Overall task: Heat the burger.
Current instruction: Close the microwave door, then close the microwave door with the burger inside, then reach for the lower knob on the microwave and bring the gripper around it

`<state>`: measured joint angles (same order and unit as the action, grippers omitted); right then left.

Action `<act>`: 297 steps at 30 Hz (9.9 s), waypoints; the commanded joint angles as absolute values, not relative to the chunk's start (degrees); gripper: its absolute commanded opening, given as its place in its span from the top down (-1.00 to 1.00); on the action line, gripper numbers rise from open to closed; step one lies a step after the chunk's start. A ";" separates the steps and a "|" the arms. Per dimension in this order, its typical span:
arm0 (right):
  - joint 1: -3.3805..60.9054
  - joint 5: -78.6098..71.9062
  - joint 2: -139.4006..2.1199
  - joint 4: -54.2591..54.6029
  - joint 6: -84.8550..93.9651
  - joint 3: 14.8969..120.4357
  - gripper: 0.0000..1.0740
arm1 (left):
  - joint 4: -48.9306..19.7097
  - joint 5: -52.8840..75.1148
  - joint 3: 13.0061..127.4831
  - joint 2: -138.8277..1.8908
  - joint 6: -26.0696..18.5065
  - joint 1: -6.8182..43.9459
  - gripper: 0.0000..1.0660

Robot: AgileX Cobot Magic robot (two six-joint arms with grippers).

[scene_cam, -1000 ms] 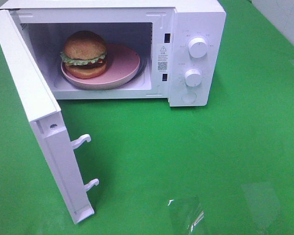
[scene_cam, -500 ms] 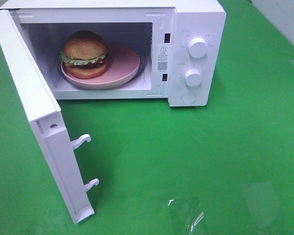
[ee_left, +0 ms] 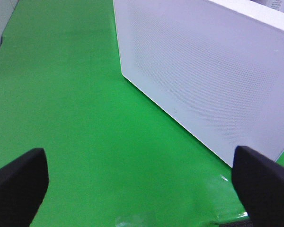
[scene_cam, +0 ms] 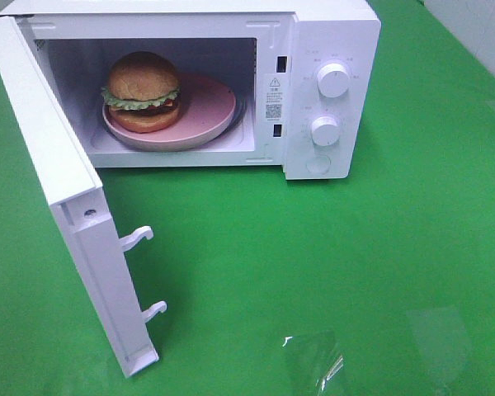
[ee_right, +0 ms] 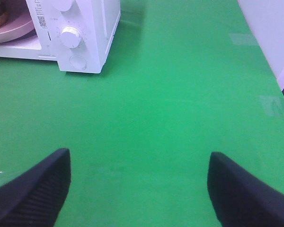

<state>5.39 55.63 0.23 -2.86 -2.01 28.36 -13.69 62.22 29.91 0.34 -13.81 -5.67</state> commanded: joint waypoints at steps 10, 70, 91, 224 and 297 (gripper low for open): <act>4.93 55.06 1.78 -2.81 -2.64 28.13 -0.39 | -13.69 61.54 29.74 0.63 -13.92 -5.96 -0.83; 4.93 55.06 1.78 -2.81 -2.64 28.13 -0.36 | -15.07 -0.92 18.05 -32.14 -13.75 -5.96 1.00; 4.93 55.06 1.78 -2.81 -2.64 28.13 -0.36 | 4.35 -32.20 14.73 -56.89 0.86 -5.96 1.00; 4.93 55.06 1.78 -2.81 -2.52 28.13 -0.36 | -14.44 -0.57 63.25 -105.88 -3.84 41.77 0.69; 4.93 55.06 1.78 -2.81 -2.52 28.13 -0.36 | -7.73 66.58 37.36 -46.12 -6.36 -4.30 -0.83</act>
